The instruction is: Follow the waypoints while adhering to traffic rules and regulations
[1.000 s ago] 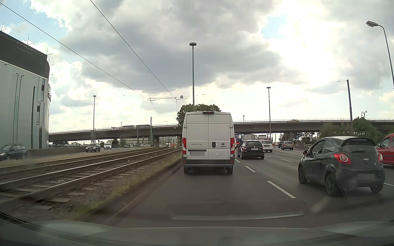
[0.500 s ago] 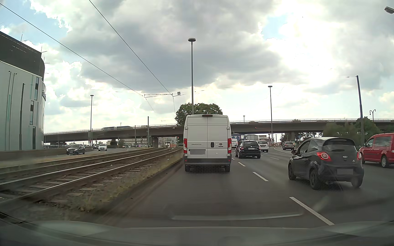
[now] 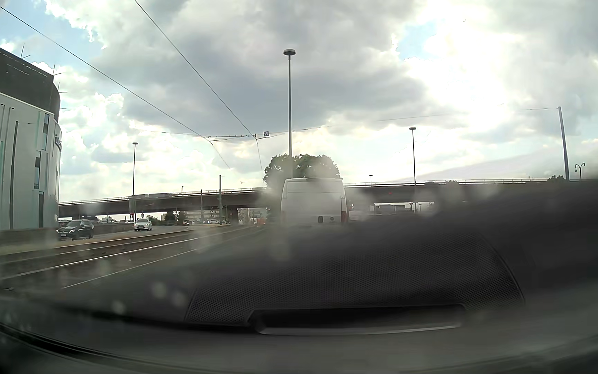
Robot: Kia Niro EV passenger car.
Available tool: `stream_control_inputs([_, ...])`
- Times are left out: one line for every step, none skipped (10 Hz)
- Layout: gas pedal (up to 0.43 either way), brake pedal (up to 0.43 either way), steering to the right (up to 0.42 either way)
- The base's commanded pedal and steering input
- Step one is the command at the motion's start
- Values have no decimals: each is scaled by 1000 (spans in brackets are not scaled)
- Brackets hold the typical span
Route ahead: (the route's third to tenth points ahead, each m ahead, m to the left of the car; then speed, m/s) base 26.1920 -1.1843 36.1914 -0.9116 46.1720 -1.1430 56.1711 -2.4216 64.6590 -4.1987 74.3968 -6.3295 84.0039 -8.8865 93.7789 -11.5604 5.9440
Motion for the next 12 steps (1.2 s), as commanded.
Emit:
stream_control_inputs([130,37,0])
stream_control_inputs([130,37,0])
stream_control_inputs([130,37,0])
stream_control_inputs([130,37,0])
stream_control_inputs([130,37,0])
stream_control_inputs([130,37,0])
stream_control_inputs([130,37,1])
stream_control_inputs([130,37,1])
stream_control_inputs([130,37,1])
stream_control_inputs([130,37,3])
stream_control_inputs([130,37,3])
stream_control_inputs([130,37,1])
